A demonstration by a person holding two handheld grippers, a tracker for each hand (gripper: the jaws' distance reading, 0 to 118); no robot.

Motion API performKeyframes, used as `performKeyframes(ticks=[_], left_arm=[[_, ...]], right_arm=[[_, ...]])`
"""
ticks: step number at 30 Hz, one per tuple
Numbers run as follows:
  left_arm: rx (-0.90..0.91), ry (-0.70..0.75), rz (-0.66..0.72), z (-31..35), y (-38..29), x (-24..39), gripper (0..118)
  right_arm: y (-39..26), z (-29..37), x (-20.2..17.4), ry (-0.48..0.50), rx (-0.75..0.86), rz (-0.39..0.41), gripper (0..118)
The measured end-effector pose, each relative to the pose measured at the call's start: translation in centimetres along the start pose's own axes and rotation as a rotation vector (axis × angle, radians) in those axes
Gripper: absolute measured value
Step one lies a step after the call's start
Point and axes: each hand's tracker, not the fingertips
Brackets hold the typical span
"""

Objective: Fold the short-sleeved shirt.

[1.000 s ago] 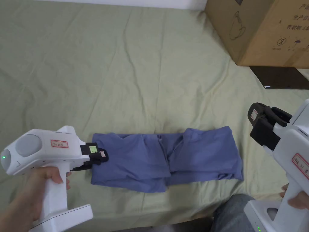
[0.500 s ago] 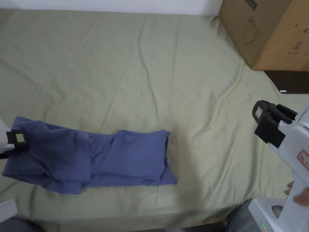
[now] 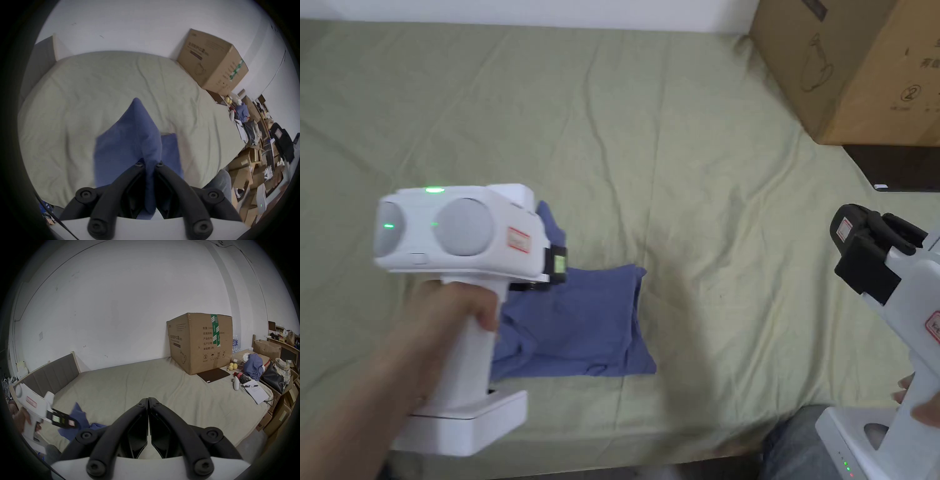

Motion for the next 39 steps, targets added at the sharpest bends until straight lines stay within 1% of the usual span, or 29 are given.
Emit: performKeyframes(ticks=[1,3,5,6,8,9,10,12,14,15,16,17,18,19,20,21,23,25,26,27,31,33,36,39], left_arm=[[-0.022,-0.002,0.003,-1.3,-0.1,1.0,4],[-0.071,-0.009,-0.002,-4.5,-0.2,3.2,15],[-0.116,-0.020,0.019,-7.6,-0.4,4.4,39],[-0.128,-0.039,0.047,-9.5,-0.5,4.3,43],[-0.161,-0.104,0.058,-11.5,-0.7,4.6,50],[-0.191,-0.118,0.060,-12.2,-0.8,4.8,59],[-0.212,-0.119,0.059,-11.9,-1.0,5.0,63],[-0.194,-0.112,0.045,-10.9,-0.7,5.0,64],[-0.080,-0.172,0.027,-9.2,0.4,3.9,63],[-0.015,-0.180,0.031,-7.8,0.9,3.5,62],[0.049,-0.169,0.039,-6.7,1.3,3.1,59],[0.123,-0.130,0.040,-5.6,1.7,2.7,48],[0.192,-0.082,0.029,-3.6,1.5,2.9,34],[0.239,-0.026,0.014,-3.2,1.5,2.7,11],[0.283,0.034,-0.008,-2.9,1.4,2.7,2],[0.311,0.047,-0.044,-2.6,0.8,3.0,0],[0.293,0.050,-0.081,-3.1,-0.5,3.4,0],[0.264,0.047,-0.076,-5.0,-1.7,3.7,0],[0.239,0.050,-0.081,-6.5,-2.2,4.2,0],[0.192,0.066,-0.083,-8.0,-3.0,4.6,0],[0.074,0.073,-0.147,-12.6,-5.6,6.7,0],[0.014,0.137,-0.160,-14.6,-6.2,6.9,0],[0.040,0.143,-0.115,-15.1,-5.7,7.1,0],[0.000,0.131,-0.127,-14.8,-4.4,6.8,0]], right_arm=[[-0.1,0.3,0.3,-0.008,0.002,-0.004,0],[-0.3,0.8,1.0,-0.036,0.000,0.002,0],[-0.5,1.3,1.7,-0.059,-0.002,-0.007,0],[-0.6,1.6,2.0,-0.071,-0.003,-0.012,0],[-0.8,2.0,2.7,-0.090,-0.006,-0.019,0],[-0.9,2.1,2.9,-0.100,-0.010,-0.019,0],[-1.0,2.2,3.1,-0.109,-0.012,-0.019,0],[-1.1,2.2,3.5,-0.116,-0.015,-0.022,0],[-1.1,2.2,3.5,-0.120,-0.012,-0.031,0],[-1.1,2.1,3.5,-0.117,-0.011,-0.033,0],[-1.0,2.0,3.4,-0.113,-0.011,-0.036,0],[-1.0,1.8,3.2,-0.112,-0.010,-0.036,0],[-1.0,1.6,3.0,-0.107,-0.009,-0.038,0],[-1.0,1.4,2.8,-0.099,-0.008,-0.041,0],[-1.0,1.2,2.6,-0.088,-0.008,-0.039,0],[-1.0,1.0,2.4,-0.080,-0.007,-0.038,0],[-1.0,0.7,2.0,-0.064,-0.010,-0.032,0],[-1.0,0.5,1.6,-0.054,-0.013,-0.026,0],[-1.1,0.4,1.5,-0.052,-0.016,-0.024,0],[-1.0,0.4,1.4,-0.038,-0.001,-0.052,0],[-1.1,0.7,1.3,-0.037,-0.020,-0.049,0],[-1.2,1.0,1.6,-0.045,-0.028,-0.041,0],[-1.3,1.3,1.7,-0.062,-0.035,-0.034,0],[-1.5,1.1,1.9,-0.073,-0.048,-0.026,0]])
